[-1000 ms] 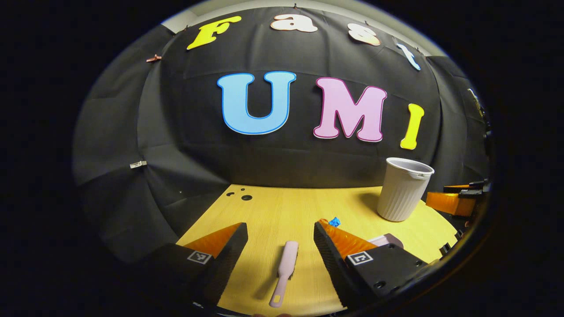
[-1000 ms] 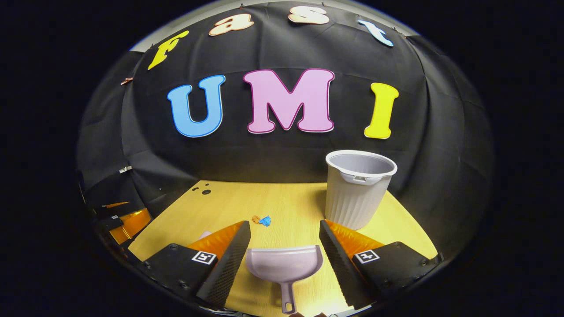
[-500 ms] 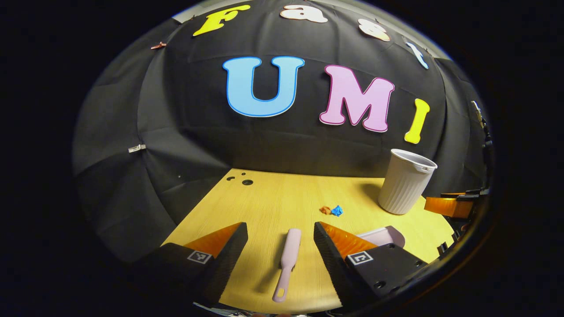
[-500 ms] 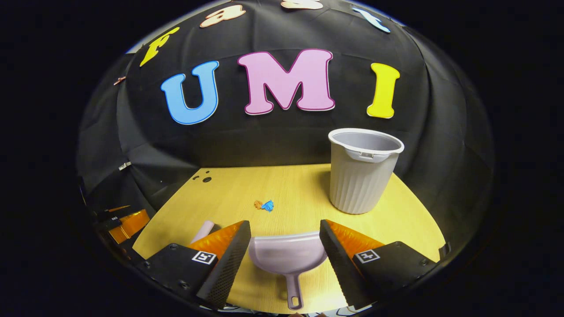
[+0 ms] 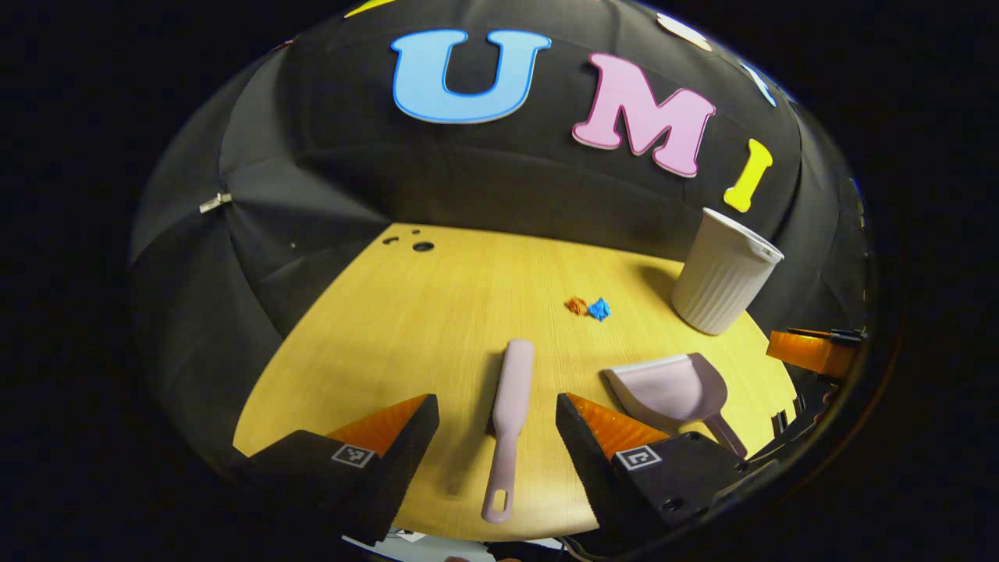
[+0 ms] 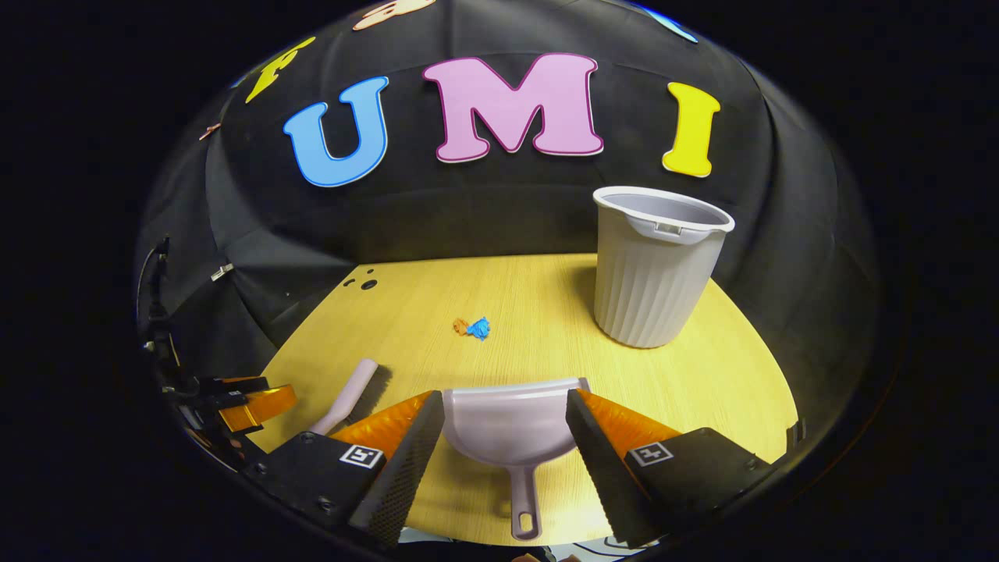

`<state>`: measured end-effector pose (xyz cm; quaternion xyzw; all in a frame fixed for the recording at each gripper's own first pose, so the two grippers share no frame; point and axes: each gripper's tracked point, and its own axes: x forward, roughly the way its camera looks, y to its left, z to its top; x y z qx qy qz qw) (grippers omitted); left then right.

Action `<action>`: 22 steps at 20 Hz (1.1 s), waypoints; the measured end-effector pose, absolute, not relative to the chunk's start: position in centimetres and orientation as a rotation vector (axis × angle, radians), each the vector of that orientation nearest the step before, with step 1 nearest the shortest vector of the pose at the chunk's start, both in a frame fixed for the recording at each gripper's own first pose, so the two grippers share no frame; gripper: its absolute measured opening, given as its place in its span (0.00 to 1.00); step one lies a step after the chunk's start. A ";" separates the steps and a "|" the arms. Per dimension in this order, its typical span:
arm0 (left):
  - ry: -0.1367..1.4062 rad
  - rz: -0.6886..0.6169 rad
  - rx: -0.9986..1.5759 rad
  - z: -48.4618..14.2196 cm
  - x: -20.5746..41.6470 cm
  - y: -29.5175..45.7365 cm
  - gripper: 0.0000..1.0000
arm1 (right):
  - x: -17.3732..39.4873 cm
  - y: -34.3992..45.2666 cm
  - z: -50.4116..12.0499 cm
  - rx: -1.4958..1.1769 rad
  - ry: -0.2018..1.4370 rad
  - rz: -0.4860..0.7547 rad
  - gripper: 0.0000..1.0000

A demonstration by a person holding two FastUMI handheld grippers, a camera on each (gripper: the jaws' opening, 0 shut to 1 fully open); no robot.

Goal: Pick up the small broom and dustpan from the desktop, sweep the trash into the dustpan with the broom, and then empty the trash into the garbage bin.

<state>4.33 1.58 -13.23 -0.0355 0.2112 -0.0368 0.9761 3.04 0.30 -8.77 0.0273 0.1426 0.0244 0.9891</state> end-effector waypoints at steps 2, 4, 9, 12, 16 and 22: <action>0.526 -0.084 -0.042 -16.2 5.0 1.5 0.96 | 3.0 0.2 -10.4 0.063 0.326 0.058 0.99; 0.565 -0.085 -0.002 -17.6 5.8 1.4 0.96 | 2.9 0.1 -11.6 0.074 0.358 0.065 0.99; 0.699 -0.113 0.070 -21.8 7.1 1.1 0.95 | 3.0 -0.4 -15.0 0.101 0.441 0.082 0.99; 0.816 -0.083 0.073 -24.2 7.4 1.6 0.96 | 2.7 -0.8 -17.1 0.145 0.502 0.076 1.00; 0.871 -0.088 0.119 -25.1 8.6 1.5 0.92 | 2.4 -1.1 -19.4 0.164 0.569 0.086 0.99; 0.862 -0.096 0.144 -25.4 9.9 0.3 0.55 | 2.6 -1.0 -21.7 0.169 0.672 0.095 0.99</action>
